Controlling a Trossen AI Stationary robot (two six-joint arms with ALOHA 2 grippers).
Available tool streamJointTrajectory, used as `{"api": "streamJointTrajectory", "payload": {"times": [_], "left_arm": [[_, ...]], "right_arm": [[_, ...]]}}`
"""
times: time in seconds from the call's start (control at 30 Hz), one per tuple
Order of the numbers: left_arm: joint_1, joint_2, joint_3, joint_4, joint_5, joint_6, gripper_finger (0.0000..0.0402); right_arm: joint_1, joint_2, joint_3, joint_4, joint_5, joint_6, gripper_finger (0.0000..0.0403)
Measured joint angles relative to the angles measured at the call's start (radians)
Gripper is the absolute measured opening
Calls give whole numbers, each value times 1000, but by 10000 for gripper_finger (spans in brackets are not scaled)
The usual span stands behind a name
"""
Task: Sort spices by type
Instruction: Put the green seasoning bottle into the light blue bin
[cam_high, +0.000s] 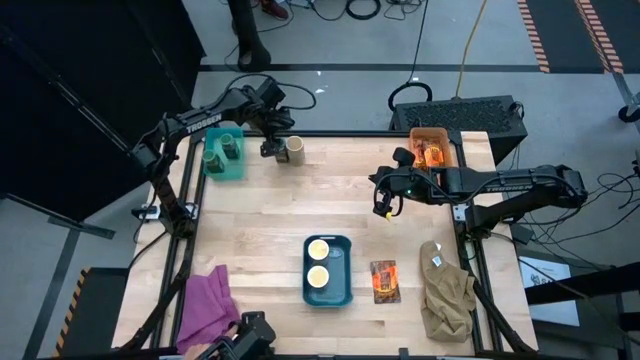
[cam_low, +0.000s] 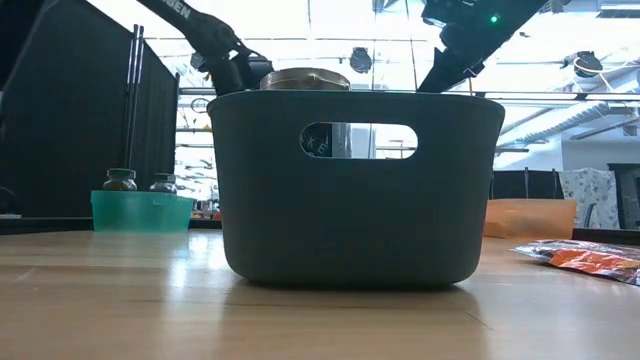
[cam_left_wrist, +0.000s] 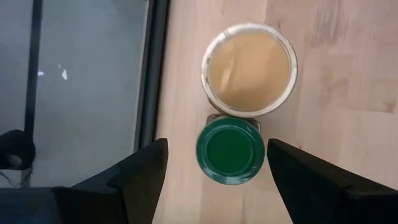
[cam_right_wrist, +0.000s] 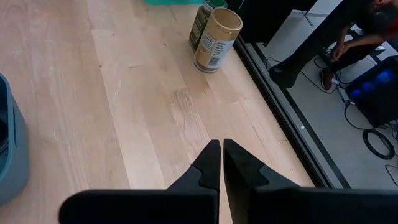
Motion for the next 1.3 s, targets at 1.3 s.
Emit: {"api": "streamJointTrajectory", "payload": {"times": [1.3], "left_arm": [[-6,38,-25,28,23,-5,281]], "right_arm": [[0,0,0,-6,0,0,0]]}}
